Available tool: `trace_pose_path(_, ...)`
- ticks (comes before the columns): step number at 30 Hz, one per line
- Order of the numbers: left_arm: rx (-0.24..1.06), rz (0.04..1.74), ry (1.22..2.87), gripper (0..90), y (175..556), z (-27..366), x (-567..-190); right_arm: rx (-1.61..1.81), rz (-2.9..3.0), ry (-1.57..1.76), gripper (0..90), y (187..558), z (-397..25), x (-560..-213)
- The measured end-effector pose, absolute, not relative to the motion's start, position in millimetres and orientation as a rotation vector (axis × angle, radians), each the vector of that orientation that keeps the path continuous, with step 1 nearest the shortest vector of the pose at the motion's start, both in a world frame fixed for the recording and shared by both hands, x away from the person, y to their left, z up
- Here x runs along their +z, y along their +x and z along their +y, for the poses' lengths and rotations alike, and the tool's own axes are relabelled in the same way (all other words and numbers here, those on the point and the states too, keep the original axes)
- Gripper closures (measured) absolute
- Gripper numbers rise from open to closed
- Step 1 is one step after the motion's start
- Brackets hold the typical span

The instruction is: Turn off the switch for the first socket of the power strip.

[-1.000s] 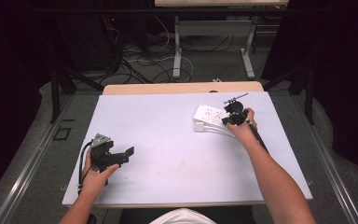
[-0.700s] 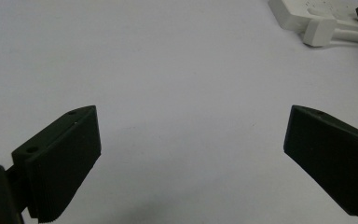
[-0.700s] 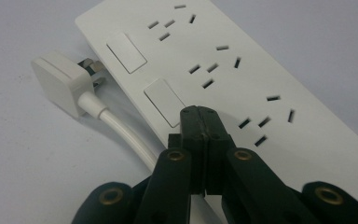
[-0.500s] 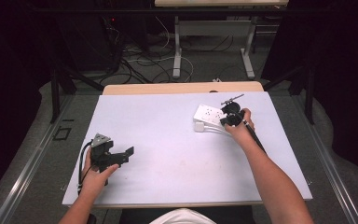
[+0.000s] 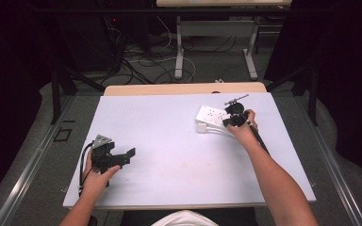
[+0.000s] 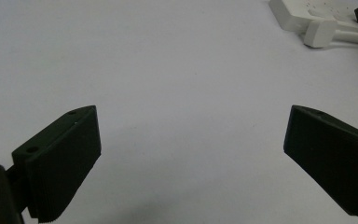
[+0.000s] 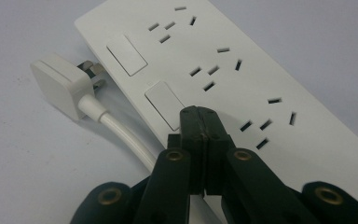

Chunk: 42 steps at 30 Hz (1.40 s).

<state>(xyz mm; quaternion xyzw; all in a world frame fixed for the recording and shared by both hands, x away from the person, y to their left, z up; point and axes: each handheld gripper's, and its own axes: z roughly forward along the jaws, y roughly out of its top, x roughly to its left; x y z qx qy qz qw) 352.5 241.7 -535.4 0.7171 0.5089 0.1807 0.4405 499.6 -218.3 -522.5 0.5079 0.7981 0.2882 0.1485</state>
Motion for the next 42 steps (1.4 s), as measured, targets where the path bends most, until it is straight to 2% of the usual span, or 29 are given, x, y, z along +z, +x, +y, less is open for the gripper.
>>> trace_pose_path(6, 0.44, 1.271, 1.787, 3.9, 353.3, 242.6, -534.7, 0.834, 2.294, 1.468, 89.9, 499.4, -219.1, -521.9)
trace_pose_path(24, 0.436, 1.279, 1.785, 4.0, 356.4, 243.9, -535.8, 0.867, 2.281, 1.475, 82.3, 495.6, -219.3, -515.3)
trace_pose_path(34, 0.445, 1.282, 1.775, 4.1, 354.5, 243.8, -536.6, 0.87, 2.275, 1.452, 73.3, 491.9, -216.1, -510.8)
trace_pose_path(42, 0.447, 1.285, 1.769, 4.1, 352.3, 244.0, -536.1, 0.883, 2.245, 1.433, 60.5, 486.2, -219.8, -502.6)
